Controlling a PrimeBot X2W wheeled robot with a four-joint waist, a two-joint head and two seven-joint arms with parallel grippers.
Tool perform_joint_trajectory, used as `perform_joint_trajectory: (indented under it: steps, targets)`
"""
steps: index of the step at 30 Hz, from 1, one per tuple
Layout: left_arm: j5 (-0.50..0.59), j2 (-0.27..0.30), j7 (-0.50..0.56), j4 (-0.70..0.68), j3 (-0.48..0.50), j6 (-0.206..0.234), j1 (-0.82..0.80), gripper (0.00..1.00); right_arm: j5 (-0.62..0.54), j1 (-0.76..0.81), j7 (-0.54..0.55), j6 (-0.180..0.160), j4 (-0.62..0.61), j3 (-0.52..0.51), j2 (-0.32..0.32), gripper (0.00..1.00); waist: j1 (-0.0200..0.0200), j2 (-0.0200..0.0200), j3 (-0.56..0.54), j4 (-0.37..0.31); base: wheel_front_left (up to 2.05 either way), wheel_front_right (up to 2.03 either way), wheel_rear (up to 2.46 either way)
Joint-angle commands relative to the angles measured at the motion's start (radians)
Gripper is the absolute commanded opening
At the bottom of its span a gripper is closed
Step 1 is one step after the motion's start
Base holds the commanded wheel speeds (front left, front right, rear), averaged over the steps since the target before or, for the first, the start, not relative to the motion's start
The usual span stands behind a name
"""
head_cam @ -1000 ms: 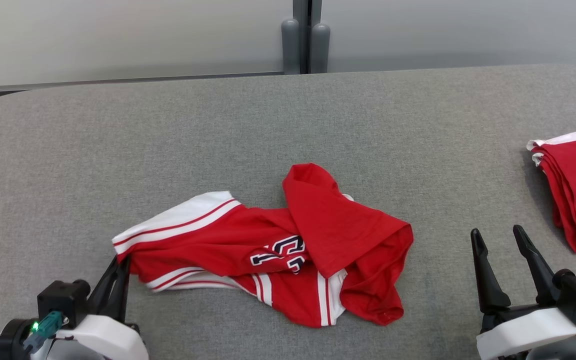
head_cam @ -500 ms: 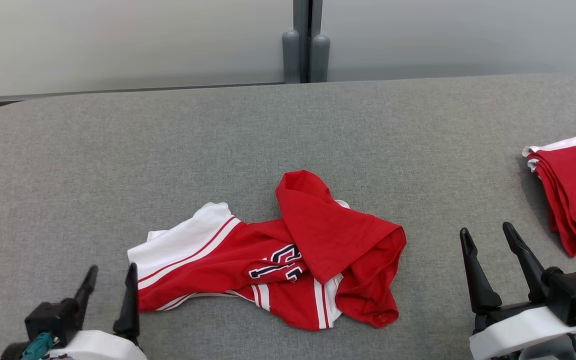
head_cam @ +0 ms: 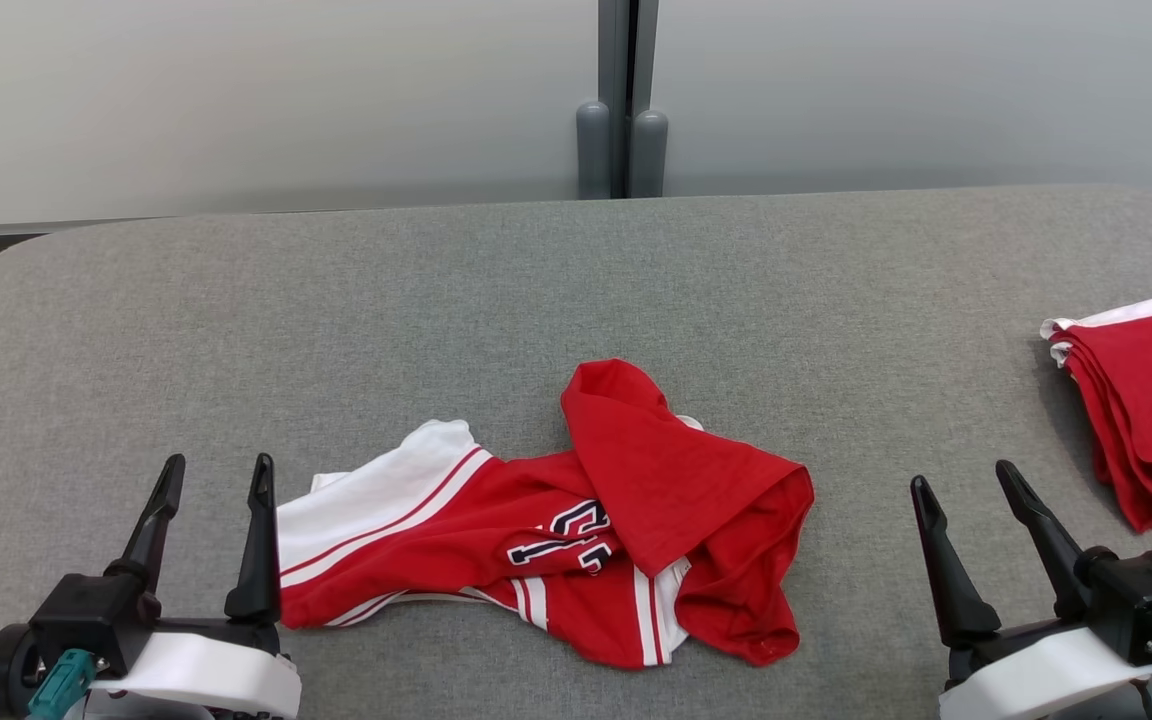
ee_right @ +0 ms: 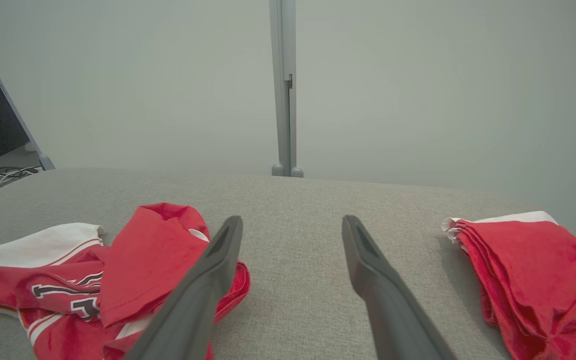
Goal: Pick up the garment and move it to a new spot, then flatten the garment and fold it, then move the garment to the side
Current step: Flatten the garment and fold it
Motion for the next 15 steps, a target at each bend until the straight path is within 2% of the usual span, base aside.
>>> perform_joint_trajectory:
  steps: [1,9,12,15]
  targets:
    - [0.01,0.007,0.005,-0.007,0.0,0.007,-0.003,1.0,0.005,0.003,0.003,0.0,-0.004,0.0,-0.005,1.0,0.0,-0.0001,0.001,0.001,0.0,0.0,0.0]
    - [0.008,0.007,0.025,-0.026,-0.011,0.014,-0.011,1.0,-0.002,-0.024,0.018,0.0,0.001,0.032,-0.021,1.0,0.0,-0.0001,0.014,0.009,0.0,0.0,0.0]
    - [0.011,0.004,0.027,-0.033,-0.014,0.016,-0.029,1.0,-0.011,-0.056,0.05,0.0,0.01,0.105,-0.053,1.0,0.0,-0.0001,0.035,0.015,0.0,0.0,0.0]
    - [0.012,0.0,0.023,-0.034,-0.013,0.017,-0.045,1.0,-0.015,-0.109,0.105,0.0,0.03,0.232,-0.09,1.0,0.0,-0.0001,0.062,0.02,0.0,0.0,0.0]
